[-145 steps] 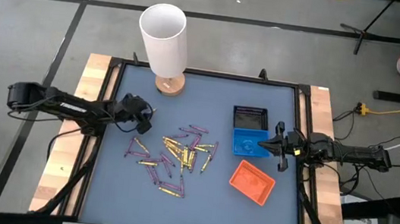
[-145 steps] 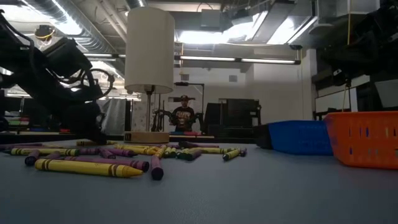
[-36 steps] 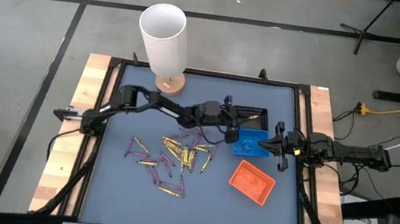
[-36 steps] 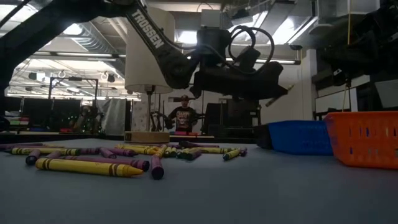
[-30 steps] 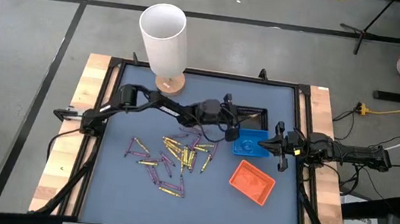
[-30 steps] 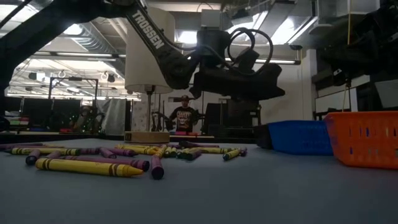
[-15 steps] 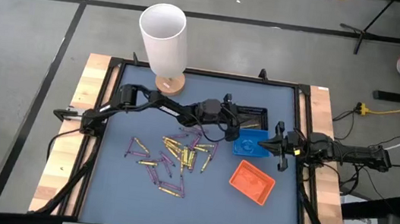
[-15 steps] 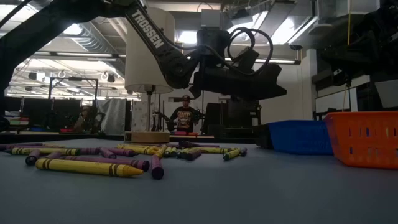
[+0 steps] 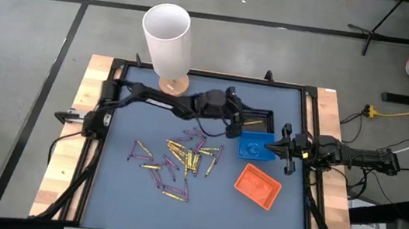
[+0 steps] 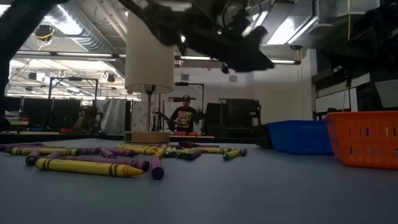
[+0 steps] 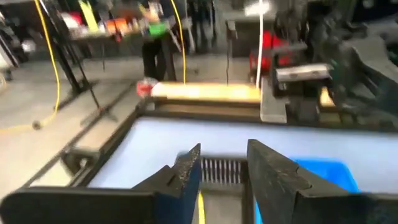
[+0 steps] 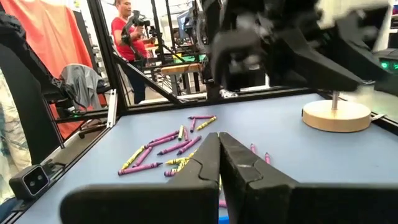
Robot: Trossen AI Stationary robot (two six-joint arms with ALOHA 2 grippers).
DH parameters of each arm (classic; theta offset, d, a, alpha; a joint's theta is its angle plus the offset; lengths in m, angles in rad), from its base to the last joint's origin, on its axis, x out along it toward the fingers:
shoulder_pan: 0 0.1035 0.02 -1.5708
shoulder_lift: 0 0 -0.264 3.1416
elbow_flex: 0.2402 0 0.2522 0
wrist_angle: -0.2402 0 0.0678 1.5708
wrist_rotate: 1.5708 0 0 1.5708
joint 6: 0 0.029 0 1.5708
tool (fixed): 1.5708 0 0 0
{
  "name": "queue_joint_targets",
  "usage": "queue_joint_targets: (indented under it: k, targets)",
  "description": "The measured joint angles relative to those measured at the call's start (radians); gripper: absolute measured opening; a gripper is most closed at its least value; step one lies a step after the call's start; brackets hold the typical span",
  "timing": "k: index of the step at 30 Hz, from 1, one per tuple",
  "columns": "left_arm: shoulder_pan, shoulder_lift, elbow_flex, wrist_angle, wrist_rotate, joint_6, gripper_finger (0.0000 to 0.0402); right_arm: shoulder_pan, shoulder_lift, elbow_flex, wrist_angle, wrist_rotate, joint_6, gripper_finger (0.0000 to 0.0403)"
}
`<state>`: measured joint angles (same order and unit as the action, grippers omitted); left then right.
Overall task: Sort crayons
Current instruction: Put the green crayon into the blue bin
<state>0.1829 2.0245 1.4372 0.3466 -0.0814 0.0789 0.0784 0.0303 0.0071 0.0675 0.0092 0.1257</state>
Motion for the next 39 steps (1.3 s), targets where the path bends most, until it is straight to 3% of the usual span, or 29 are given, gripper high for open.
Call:
queue_joint_targets:
  k: [7,12,17,22,26,31,39]
  targets:
    - [-0.008,-0.199,-0.002,-0.403,-0.005,0.036,0.0103,0.000,0.000,0.000,0.015,0.098,0.000,0.0003]
    - [-0.052,-0.346,-0.134,-0.467,-0.002,0.014,0.0103,0.000,0.001,0.000,0.059,0.130,-0.001,0.0010]
    - [-0.097,-0.539,-0.384,-0.420,-0.056,-0.071,0.0108,0.000,0.013,0.000,0.116,0.130,0.000,0.0066]
    - [-0.153,-0.697,-0.650,-0.234,-0.082,-0.152,0.0110,0.000,0.046,0.000,0.199,0.130,-0.002,0.0129]
    - [-0.187,-0.769,-0.794,-0.092,-0.087,-0.189,0.0110,0.000,0.118,0.000,0.279,0.130,-0.003,0.0156]
    - [-0.232,-0.781,-0.878,-0.031,-0.082,-0.288,0.0110,0.000,0.253,0.048,0.308,0.130,-0.003,0.0162]
    - [-0.311,-0.781,-0.903,-0.028,-0.089,-0.339,0.0110,0.000,0.589,0.258,0.290,0.122,-0.056,0.0163]
